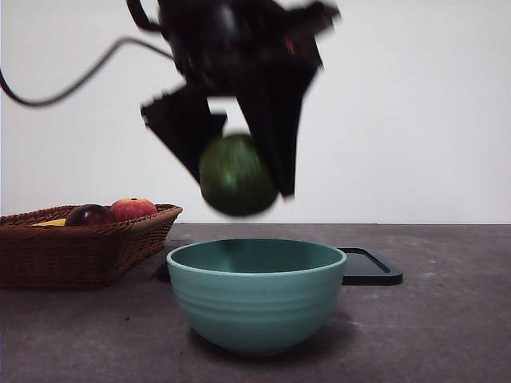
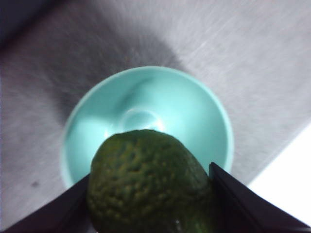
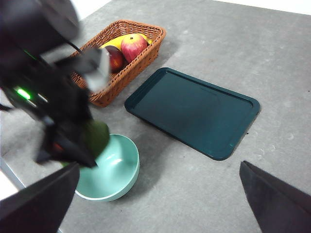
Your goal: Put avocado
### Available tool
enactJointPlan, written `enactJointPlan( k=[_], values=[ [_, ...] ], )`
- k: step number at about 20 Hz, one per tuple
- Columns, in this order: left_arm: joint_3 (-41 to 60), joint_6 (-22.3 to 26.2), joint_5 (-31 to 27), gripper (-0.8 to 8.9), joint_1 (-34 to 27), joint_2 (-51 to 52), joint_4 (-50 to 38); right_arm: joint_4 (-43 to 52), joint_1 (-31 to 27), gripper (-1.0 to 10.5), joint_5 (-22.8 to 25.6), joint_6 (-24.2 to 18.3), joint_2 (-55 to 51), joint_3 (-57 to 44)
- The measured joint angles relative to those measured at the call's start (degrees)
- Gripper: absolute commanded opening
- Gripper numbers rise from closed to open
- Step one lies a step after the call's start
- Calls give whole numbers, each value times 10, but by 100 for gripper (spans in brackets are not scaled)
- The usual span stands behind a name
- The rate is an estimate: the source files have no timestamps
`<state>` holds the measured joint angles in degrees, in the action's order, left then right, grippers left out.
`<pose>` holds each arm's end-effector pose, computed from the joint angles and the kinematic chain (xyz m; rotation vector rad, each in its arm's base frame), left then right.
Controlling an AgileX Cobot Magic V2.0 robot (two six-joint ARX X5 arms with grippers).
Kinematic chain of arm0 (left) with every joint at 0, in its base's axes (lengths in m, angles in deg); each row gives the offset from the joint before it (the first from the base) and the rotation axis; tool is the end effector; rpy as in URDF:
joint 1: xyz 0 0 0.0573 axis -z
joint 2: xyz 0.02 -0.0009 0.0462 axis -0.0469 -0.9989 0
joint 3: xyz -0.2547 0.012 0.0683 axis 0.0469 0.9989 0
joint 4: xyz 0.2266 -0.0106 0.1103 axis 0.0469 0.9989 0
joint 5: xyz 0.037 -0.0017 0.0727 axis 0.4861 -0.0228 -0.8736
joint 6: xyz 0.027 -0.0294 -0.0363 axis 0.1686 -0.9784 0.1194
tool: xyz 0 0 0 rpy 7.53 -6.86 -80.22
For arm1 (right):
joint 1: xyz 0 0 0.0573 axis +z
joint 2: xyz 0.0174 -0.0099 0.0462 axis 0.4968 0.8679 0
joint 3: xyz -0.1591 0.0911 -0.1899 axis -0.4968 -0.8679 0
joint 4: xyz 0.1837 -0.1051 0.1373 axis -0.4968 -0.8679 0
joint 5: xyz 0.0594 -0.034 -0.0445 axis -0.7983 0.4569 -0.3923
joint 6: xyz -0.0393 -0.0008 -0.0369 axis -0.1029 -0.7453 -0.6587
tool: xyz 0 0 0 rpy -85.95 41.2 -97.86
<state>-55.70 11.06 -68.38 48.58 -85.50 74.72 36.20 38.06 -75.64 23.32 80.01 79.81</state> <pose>0.2125 -0.2707 0.2527 0.3749 1.3292 -0.7509 0.0895 0.0284 0.3402 0.0437 0.5144 0.6932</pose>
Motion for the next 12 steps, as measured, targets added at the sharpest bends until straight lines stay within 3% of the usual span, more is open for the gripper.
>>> enactJointPlan(
  k=[12],
  values=[
    [0,0,0,177,2,-82,-36,0,0,564,0,0,0,0]
  ],
)
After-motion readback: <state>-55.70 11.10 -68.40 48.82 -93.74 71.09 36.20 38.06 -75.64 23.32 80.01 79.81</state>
